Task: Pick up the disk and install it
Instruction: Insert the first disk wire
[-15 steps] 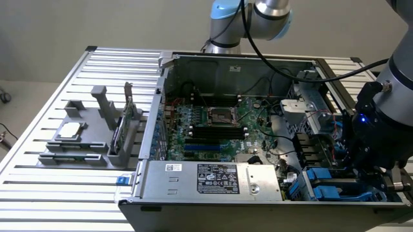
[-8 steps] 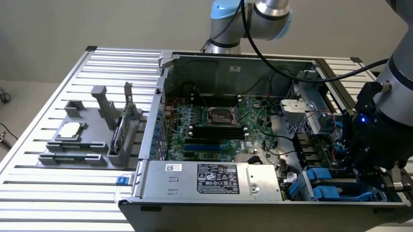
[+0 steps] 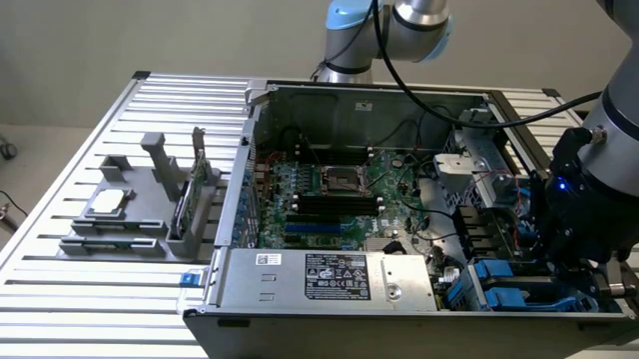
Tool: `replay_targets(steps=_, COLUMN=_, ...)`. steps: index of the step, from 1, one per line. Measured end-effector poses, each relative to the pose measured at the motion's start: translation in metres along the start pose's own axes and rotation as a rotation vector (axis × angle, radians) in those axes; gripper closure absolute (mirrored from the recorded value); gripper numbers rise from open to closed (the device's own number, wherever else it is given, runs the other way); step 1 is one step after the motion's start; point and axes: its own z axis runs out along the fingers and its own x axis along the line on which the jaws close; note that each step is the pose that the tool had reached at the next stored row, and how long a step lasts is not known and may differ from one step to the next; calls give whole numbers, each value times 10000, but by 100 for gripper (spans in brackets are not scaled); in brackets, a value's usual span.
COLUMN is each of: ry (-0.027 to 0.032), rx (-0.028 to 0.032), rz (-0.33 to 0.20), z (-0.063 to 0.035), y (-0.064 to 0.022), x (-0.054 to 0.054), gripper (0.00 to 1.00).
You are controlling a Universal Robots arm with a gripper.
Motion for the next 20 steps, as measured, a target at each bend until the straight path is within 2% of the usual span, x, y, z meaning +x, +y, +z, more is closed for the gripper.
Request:
replay_targets(steps=8, ry=4, rx=-22, rz=-4, z=-1, y=-21, x=0, gripper=82)
replay_targets(steps=16, ry=14, rx=-97, rz=-8, z=16, y=-27, x=-2, gripper=82)
replay_targets(steps=20, ry=15, rx=-112, rz=-9, z=24, y=-29, x=-4, gripper=82)
